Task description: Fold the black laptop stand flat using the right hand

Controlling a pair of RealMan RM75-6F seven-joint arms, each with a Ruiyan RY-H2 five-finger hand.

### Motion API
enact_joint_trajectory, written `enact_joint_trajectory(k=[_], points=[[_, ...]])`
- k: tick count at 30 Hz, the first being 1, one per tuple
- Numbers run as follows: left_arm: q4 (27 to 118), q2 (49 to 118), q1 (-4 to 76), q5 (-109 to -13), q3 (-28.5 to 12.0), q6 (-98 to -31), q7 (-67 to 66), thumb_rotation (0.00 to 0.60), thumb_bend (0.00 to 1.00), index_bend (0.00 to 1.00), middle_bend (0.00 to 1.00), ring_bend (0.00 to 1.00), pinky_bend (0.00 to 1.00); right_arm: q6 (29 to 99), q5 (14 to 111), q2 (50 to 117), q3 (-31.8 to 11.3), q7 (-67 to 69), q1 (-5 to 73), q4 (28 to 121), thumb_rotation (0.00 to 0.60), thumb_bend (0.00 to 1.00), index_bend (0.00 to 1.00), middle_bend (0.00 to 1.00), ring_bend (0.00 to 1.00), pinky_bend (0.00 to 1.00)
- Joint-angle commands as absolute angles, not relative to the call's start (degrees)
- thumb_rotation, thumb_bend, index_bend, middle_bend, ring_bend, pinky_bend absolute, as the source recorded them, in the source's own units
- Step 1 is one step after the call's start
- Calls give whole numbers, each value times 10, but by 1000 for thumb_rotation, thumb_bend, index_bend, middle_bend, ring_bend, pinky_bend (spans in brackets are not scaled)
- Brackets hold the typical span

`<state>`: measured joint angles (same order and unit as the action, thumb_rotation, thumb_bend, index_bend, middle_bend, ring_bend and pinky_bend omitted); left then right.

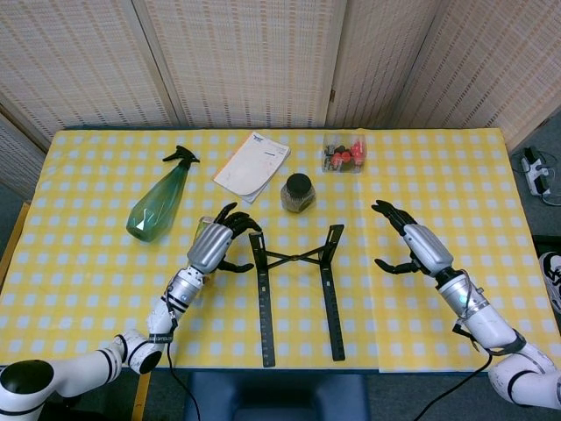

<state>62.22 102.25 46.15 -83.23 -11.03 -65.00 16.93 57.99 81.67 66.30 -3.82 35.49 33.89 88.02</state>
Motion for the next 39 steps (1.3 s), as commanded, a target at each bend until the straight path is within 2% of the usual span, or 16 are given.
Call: enact_joint_trajectory(k=[1, 5, 19, 29, 39], points=[[653, 998, 443, -829, -107, -666, 161, 600, 135, 332, 329, 194, 0, 546, 774, 689, -55, 299, 352, 866, 600, 329, 9, 63, 90, 66], [681, 976, 431, -827, -106, -674, 151, 600, 135, 326, 317, 180, 0, 511, 732, 715, -71, 242, 374, 858, 600, 329, 102, 117, 122, 103], [713, 956, 416, -822, -106, -675, 142, 600, 135, 322, 304, 168, 0, 446, 604, 787, -107, 95, 427, 843, 600, 329, 339, 185, 188, 136], [713, 957, 412, -825, -104, -676, 148, 600, 135, 322, 302, 167, 0, 425, 563, 798, -113, 67, 438, 855, 600, 330, 392, 193, 196, 142], [706, 961, 410, -827, -104, -676, 154, 600, 135, 322, 301, 165, 0, 435, 528, 823, -117, 30, 446, 848, 600, 329, 480, 224, 217, 148]])
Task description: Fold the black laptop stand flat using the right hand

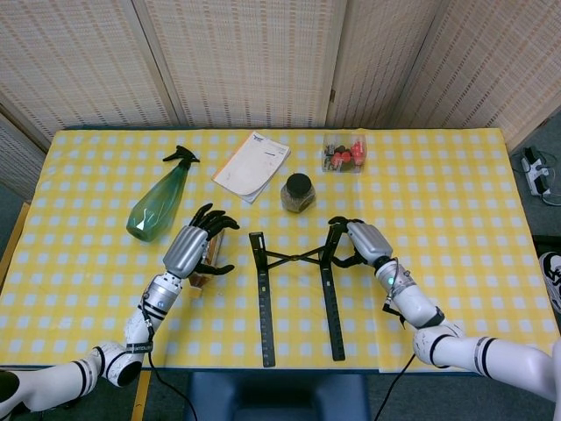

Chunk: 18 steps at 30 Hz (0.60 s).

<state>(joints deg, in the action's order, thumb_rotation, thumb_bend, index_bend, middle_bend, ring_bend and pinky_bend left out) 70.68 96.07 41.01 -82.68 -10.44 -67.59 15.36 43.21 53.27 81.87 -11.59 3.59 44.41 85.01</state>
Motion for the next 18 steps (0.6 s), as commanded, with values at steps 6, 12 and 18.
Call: enact_joint_trajectory(k=[6, 12, 18], points=[[700, 963, 407, -829, -104, -677, 161, 600, 135, 322, 299, 164, 0, 437, 511, 831, -121, 16, 449, 843, 600, 329, 511, 237, 227, 152], [693, 966, 407, -830, -104, -677, 167, 600, 135, 322, 297, 160, 0, 437, 501, 837, -124, 10, 450, 837, 600, 330, 541, 251, 233, 153], [689, 967, 407, -831, -104, -677, 171, 600, 135, 322, 296, 156, 0, 438, 499, 843, -127, 8, 450, 831, 600, 330, 578, 269, 241, 159]])
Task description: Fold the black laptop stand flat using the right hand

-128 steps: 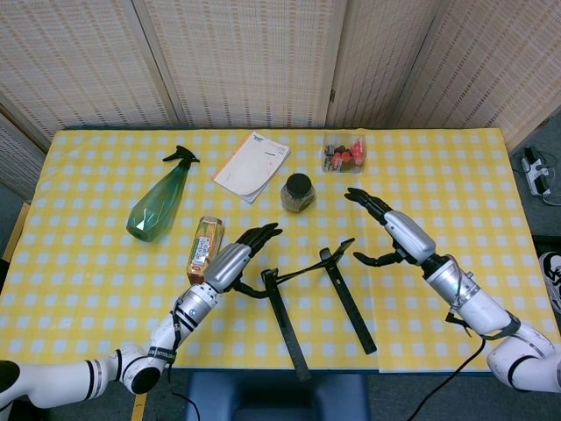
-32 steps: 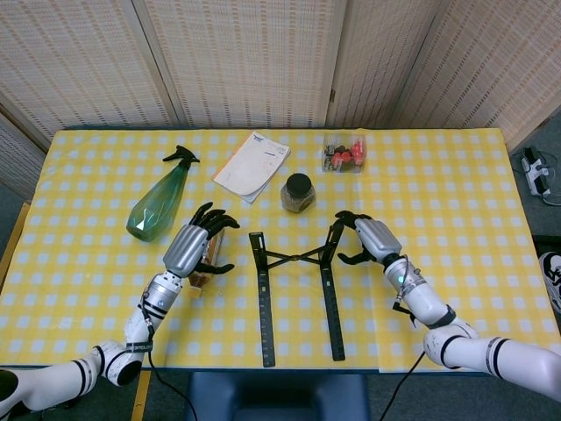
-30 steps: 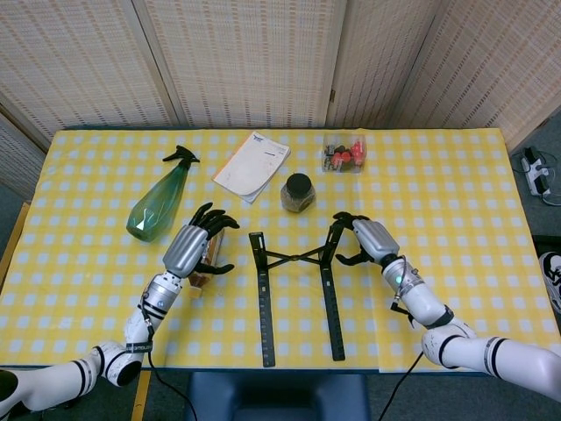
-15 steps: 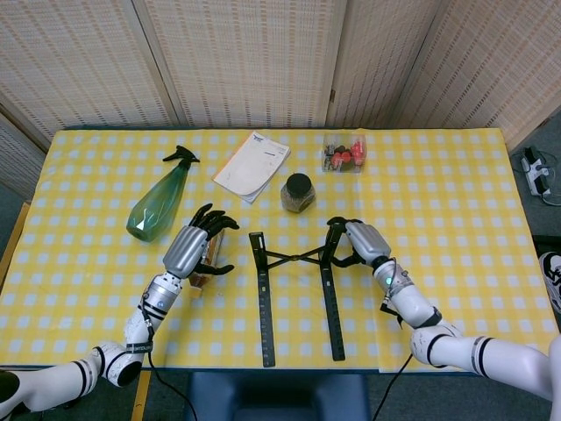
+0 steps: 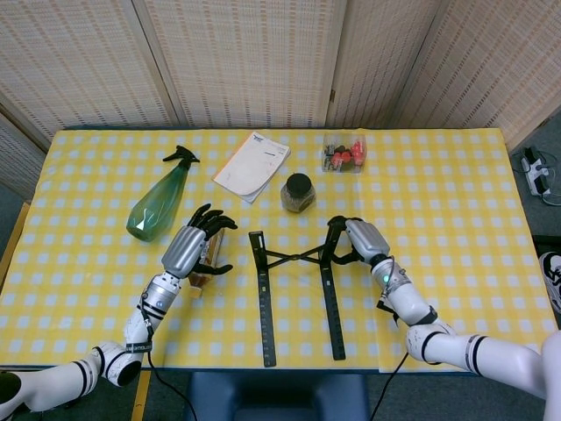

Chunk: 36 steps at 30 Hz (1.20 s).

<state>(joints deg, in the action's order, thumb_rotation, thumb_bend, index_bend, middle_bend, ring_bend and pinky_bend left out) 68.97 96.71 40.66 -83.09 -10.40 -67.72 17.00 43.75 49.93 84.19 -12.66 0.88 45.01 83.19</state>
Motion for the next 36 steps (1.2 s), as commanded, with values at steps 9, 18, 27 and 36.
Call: enact_joint_trajectory(k=[9, 18, 27, 36], points=[[684, 970, 406, -831, -105, -676, 174, 600, 135, 320, 292, 149, 0, 446, 493, 844, -128, -3, 447, 834, 600, 334, 632, 298, 253, 166], [681, 973, 407, -833, -106, -676, 176, 600, 135, 317, 289, 145, 0, 453, 495, 842, -129, -6, 441, 840, 600, 447, 678, 326, 266, 177], [681, 971, 405, -832, -106, -676, 175, 600, 135, 314, 289, 140, 0, 455, 499, 845, -129, -8, 438, 838, 600, 482, 705, 344, 270, 182], [694, 954, 396, -831, -105, -683, 174, 600, 134, 281, 268, 122, 0, 446, 560, 810, -115, 25, 415, 871, 600, 482, 343, 212, 219, 177]])
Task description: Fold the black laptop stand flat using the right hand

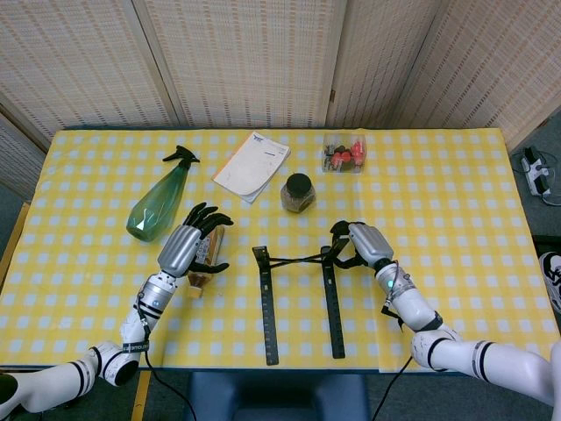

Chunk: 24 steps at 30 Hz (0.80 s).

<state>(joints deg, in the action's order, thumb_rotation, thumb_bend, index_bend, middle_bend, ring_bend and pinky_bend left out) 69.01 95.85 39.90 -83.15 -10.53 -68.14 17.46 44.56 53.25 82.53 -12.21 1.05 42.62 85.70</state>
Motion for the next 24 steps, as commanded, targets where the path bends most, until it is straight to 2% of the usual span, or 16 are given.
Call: enact_joint_trajectory(k=[1, 4, 6, 24], points=[[698, 950, 394, -831, -104, -685, 175, 600, 134, 279, 266, 121, 0, 449, 577, 803, -113, 34, 409, 877, 600, 482, 239, 186, 202, 169], [710, 938, 388, -833, -103, -691, 172, 600, 135, 261, 254, 110, 0, 460, 621, 784, -105, 58, 393, 896, 600, 482, 61, 126, 155, 128], [721, 928, 383, -835, -100, -695, 169, 600, 135, 252, 247, 102, 0, 468, 654, 770, -99, 78, 382, 910, 600, 482, 5, 94, 129, 103], [793, 841, 353, -871, -86, -737, 136, 600, 135, 218, 234, 86, 0, 517, 875, 685, 4, 160, 329, 969, 600, 482, 0, 79, 114, 77]])
